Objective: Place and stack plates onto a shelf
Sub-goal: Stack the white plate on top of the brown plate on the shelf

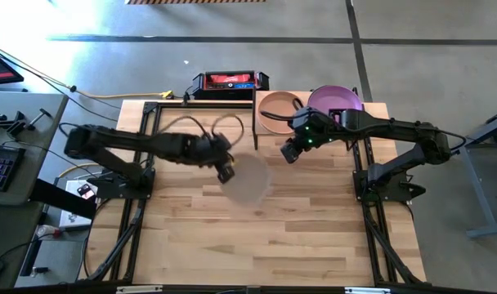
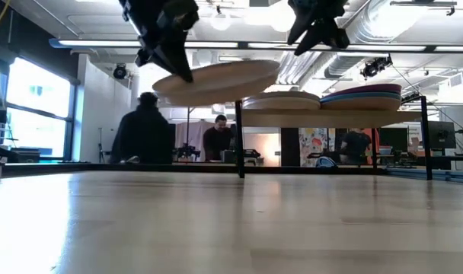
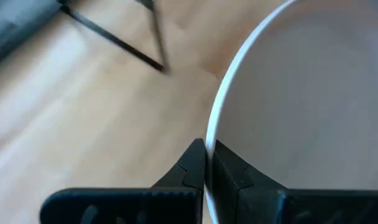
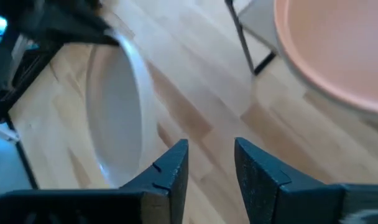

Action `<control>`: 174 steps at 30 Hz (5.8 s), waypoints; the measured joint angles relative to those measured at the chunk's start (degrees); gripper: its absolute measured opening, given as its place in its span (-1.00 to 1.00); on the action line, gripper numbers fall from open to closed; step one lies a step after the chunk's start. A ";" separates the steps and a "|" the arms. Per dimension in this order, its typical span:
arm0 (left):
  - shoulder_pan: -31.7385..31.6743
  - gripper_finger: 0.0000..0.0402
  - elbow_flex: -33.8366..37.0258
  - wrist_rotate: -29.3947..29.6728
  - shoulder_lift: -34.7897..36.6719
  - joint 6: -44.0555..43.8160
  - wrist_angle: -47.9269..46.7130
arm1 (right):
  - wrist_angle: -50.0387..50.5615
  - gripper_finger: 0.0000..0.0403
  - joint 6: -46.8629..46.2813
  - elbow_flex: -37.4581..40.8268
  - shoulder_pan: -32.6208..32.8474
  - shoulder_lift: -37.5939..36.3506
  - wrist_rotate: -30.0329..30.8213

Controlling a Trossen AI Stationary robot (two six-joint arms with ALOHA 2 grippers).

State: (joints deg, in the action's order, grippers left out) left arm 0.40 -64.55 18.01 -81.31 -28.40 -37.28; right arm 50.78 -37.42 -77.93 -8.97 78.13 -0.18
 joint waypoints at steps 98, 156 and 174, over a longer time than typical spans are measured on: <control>-11.95 -0.27 -0.04 5.02 14.07 14.05 11.39 | 1.95 -1.00 -1.19 0.00 -33.86 -1.36 -6.15; -11.93 -0.27 -0.04 4.65 14.05 14.05 11.39 | 2.08 -0.39 -4.66 -0.45 -29.66 3.69 2.66; -11.93 -0.27 -0.04 4.65 14.05 13.55 11.33 | 6.17 -0.38 -0.05 -4.69 -29.00 3.67 -10.86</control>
State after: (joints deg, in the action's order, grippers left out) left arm -11.53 -64.60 22.65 -67.26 -14.85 -25.95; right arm 56.95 -37.47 -82.62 -37.97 81.80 -11.04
